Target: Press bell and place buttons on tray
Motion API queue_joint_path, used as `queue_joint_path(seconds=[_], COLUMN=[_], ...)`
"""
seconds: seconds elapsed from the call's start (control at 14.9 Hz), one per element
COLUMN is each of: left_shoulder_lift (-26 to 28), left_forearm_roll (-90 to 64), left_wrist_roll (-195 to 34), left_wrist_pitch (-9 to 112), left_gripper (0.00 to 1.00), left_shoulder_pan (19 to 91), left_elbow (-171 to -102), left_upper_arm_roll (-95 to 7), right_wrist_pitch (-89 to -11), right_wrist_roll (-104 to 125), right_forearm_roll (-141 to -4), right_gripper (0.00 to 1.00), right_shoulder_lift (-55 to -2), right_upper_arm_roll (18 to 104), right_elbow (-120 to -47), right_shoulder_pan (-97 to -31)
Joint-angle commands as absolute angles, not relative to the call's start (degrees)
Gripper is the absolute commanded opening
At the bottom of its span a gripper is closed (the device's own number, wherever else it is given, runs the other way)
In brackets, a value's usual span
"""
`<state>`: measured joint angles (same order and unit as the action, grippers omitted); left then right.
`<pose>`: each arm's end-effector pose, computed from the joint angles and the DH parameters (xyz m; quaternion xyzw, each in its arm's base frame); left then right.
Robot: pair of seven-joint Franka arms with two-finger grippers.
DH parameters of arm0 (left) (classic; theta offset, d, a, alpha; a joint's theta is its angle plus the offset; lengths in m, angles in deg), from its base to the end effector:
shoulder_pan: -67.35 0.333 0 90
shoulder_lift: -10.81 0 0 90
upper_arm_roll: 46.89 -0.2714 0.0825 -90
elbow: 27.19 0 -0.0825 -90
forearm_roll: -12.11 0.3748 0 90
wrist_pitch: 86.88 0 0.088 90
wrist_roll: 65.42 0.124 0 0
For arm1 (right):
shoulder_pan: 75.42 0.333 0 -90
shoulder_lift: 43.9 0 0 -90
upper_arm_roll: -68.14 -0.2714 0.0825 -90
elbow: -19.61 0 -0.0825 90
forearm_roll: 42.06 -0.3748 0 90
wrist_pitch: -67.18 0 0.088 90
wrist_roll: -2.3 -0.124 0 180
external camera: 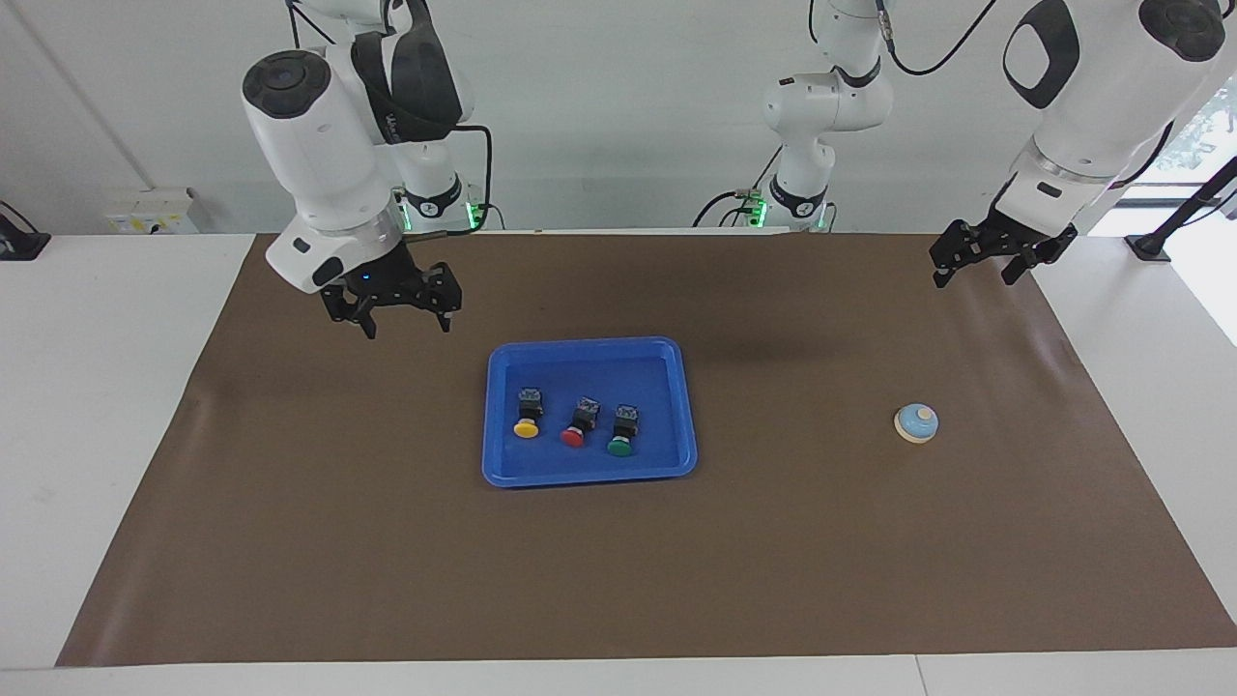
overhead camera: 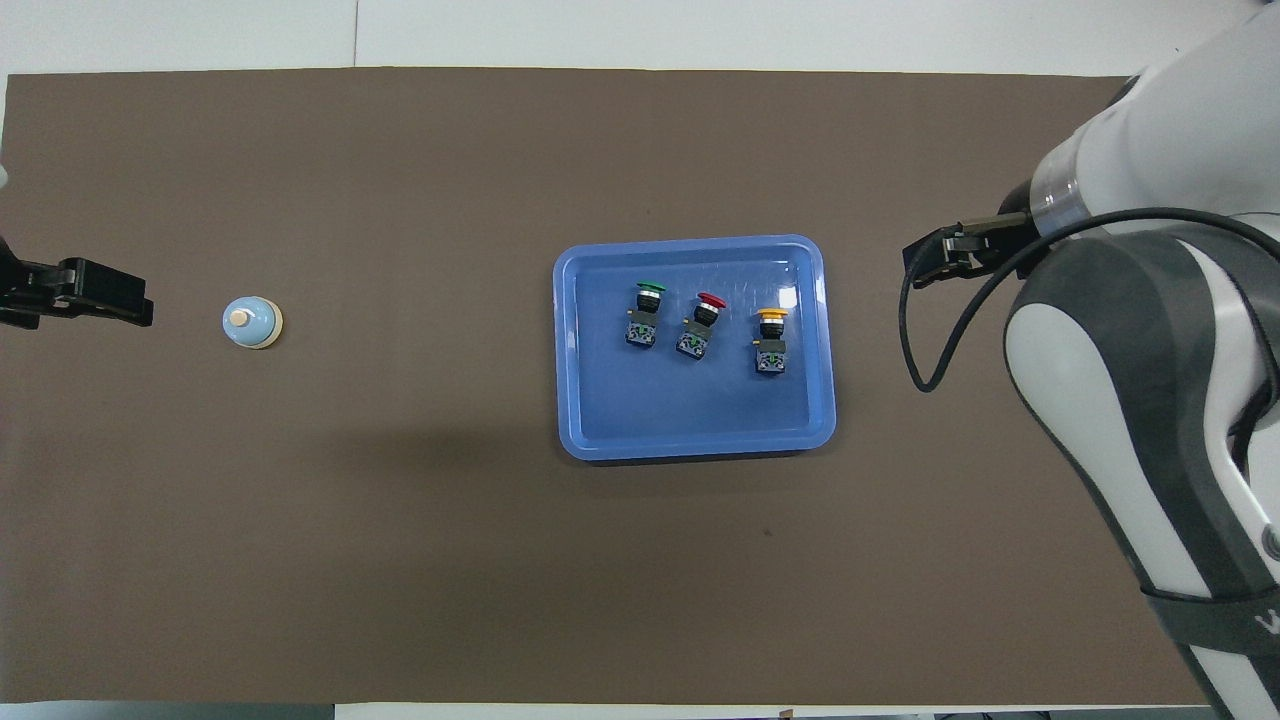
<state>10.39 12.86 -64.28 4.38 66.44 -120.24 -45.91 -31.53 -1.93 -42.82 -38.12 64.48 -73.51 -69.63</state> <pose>0.5465 -0.0164 0.5362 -0.9994 0.0267 0.0192 0.0066 0.5721 0.0955 0.4941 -0.9990 -0.0444 0.0027 0.0095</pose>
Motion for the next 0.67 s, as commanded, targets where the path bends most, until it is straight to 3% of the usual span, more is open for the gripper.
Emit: queue_joint_path(seconds=[0.0, 0.4, 0.6], left_shoulder_lift=[10.46, 10.46, 10.46], left_forearm_roll=[13.35, 13.35, 13.35], left_wrist_roll=[-64.80, -64.80, -64.80], left_wrist_pitch=[4.44, 4.44, 4.44], left_gripper=[1.00, 1.00, 1.00], left_shoulder_pan=[66.39, 66.47, 66.39], left_elbow=[-119.91, -119.91, -119.91], left_upper_arm_roll=[-46.01, -46.01, -46.01], right_wrist_pitch=[-31.36, -30.91, -30.74], right_wrist_roll=[1.15, 6.95, 7.22], right_forearm_roll=[-41.19, -41.00, -41.00], right_gripper=[1.00, 1.00, 1.00], right_shoulder_lift=[-43.01, -44.43, -43.90], right_upper_arm_roll=[63.75, 63.66, 63.66], right_elbow=[-80.04, -81.55, -80.15], right_shoulder_pan=[-71.81, -78.84, -79.02])
